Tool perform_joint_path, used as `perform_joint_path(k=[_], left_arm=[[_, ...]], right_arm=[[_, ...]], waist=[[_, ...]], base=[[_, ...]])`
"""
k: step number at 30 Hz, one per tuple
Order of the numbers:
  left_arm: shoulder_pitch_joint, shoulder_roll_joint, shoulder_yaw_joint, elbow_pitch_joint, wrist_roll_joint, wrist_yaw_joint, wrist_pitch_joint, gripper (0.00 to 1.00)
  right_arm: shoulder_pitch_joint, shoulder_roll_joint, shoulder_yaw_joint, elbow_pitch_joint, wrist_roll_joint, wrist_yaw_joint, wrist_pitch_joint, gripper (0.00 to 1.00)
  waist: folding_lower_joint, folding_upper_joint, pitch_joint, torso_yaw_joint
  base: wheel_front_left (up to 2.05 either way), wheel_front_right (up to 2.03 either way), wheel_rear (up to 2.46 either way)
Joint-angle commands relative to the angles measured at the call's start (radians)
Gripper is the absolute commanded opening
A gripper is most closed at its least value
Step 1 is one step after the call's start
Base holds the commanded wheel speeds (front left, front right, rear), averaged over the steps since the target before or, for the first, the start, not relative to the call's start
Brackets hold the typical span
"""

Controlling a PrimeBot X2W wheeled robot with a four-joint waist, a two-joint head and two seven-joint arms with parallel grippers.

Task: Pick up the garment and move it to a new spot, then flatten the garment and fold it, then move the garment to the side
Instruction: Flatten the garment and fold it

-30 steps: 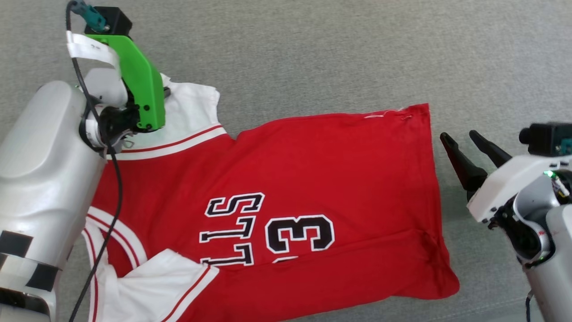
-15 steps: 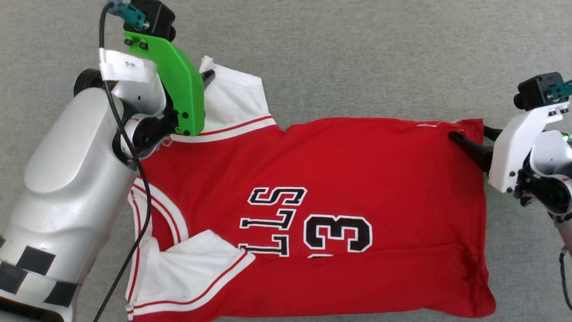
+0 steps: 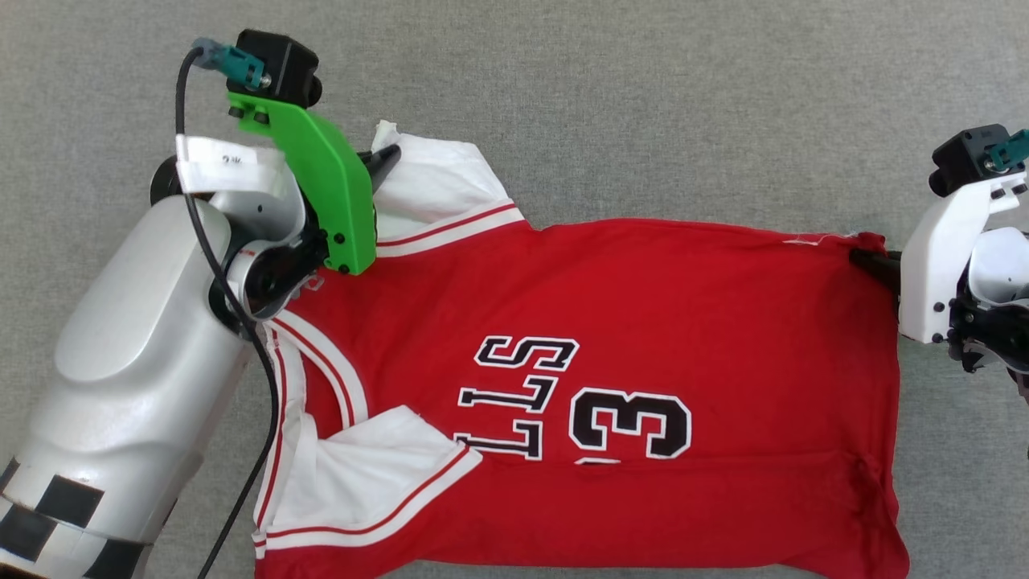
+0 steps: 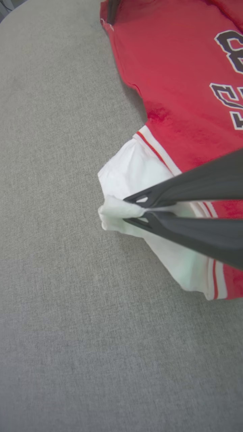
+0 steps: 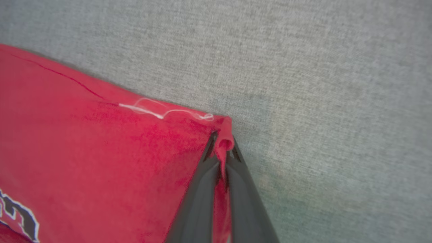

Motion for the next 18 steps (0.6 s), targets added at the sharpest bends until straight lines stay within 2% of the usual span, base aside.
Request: perform_joint_path(k=[1, 9, 18], left_arm=[[0.029, 0.006, 0.008, -0.001, -0.012, -0.005, -0.013, 0.0], [0.187, 0.052, 0.065, -0.056, -0.063, 0.008, -0.093, 0.0], [0.5, 0.111, 0.087, -0.198, -0.105, 0.084, -0.15, 0.0]], right_arm=[[0.023, 0.01, 0.0, 0.0, -0.009, 0.0, -0.014, 0.0], [0.148, 0.035, -0.116, -0.096, -0.059, 0.0, -0.08, 0.0], [0.418, 0.102, -0.231, -0.194, -0.116, 0.0, -0.087, 0.0]], waist=[[-0.0001, 0.0, -0.038, 0.003], [-0.0001, 0.0, -0.159, 0.02], [-0.0001, 0.0, -0.274, 0.048]], base=[[0.0, 0.0, 0.0], [0.0, 0.0, 0.0], [0.0, 0.0, 0.0]])
